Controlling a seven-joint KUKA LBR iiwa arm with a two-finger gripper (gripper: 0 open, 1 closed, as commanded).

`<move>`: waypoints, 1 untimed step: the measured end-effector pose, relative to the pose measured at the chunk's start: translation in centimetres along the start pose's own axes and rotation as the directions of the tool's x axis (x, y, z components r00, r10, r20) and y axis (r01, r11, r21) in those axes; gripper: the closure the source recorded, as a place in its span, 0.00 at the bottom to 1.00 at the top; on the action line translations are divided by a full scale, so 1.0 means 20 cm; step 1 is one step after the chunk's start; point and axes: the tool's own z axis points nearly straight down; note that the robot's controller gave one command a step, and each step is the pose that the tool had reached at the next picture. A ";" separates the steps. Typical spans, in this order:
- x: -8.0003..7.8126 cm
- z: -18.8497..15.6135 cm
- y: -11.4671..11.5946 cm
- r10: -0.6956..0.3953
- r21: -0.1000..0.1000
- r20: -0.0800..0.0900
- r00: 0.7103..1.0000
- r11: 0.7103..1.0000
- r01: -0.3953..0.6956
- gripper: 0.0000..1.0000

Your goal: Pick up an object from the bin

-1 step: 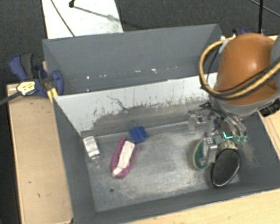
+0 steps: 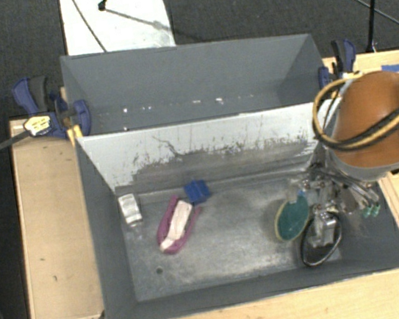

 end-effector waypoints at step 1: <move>-0.04 0.47 -0.07 0.107 -0.003 0.022 0.994 0.994 -0.107 0.00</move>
Offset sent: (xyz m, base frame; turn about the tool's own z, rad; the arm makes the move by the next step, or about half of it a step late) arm 0.0033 -0.0145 -0.0952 0.1080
